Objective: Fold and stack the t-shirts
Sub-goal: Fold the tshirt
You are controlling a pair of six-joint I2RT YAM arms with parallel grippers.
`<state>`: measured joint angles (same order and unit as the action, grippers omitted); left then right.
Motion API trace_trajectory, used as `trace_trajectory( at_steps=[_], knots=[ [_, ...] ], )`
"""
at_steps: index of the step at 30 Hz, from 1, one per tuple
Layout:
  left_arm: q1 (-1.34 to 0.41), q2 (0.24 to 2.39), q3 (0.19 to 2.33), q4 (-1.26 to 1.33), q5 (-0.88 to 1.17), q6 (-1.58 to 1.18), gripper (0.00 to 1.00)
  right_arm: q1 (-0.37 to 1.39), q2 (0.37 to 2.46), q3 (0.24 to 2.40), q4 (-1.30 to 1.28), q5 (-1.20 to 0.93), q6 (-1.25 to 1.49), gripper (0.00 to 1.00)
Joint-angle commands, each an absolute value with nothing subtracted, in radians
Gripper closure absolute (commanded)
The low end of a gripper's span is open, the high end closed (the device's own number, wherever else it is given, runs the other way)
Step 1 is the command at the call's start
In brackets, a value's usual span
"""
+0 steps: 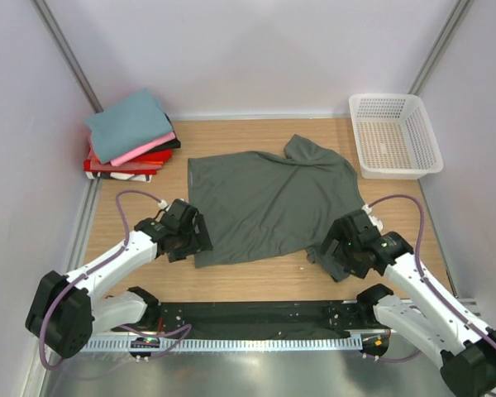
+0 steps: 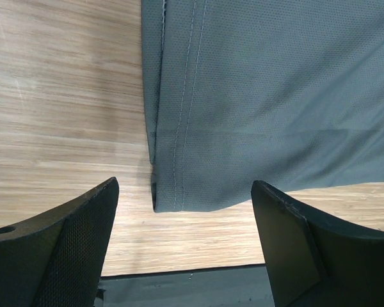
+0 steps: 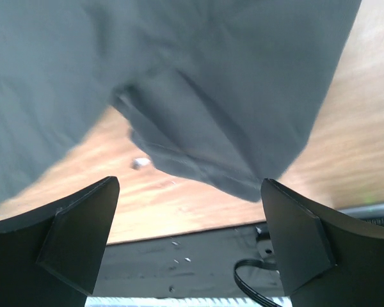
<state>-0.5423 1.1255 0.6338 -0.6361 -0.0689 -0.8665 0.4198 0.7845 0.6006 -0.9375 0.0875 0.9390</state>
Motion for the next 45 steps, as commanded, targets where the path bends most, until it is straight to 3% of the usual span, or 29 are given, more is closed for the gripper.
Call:
trace_trajectory(
  at_steps=[1, 8, 14, 20, 21, 24, 27, 44, 45],
  knots=[
    [-0.546, 1.108, 0.630, -0.574, -0.069, -0.908, 0.16, 0.498, 0.795, 0.543, -0.960, 0.120, 1.084, 0.03],
    [-0.546, 1.071, 0.632, -0.609, -0.080, -0.926, 0.19, 0.523, 0.729, 0.453, -0.942, 0.120, 1.152, 0.16],
    [-0.546, 1.091, 0.618, -0.606, -0.101, -0.937, 0.21, 0.525, 0.819, 0.440, -0.872, 0.155, 1.137, 0.25],
    [-0.546, 1.144, 0.589, -0.546, -0.109, -0.943, 0.21, 0.523, 0.828, 0.445, -0.838, 0.178, 1.097, 0.66],
    [-0.546, 1.153, 0.588, -0.535, -0.109, -0.945, 0.21, 0.523, 0.831, 0.446, -0.836, 0.179, 1.077, 0.80],
    [-0.546, 1.201, 0.595, -0.508, -0.088, -0.951, 0.25, 0.522, 0.834, 0.459, -0.845, 0.186, 1.045, 0.94],
    [-0.557, 1.220, 0.595, -0.509, -0.061, -0.959, 0.30, 0.523, 0.828, 0.488, -0.865, 0.202, 1.026, 0.95],
    [-0.650, 1.111, 0.534, -0.624, -0.081, -1.066, 0.35, 0.523, 0.821, 0.575, -0.902, 0.249, 0.977, 0.99],
    [-0.652, 1.112, 0.531, -0.620, -0.083, -1.069, 0.43, 0.523, 0.818, 0.578, -0.905, 0.250, 0.977, 0.99]
  ],
)
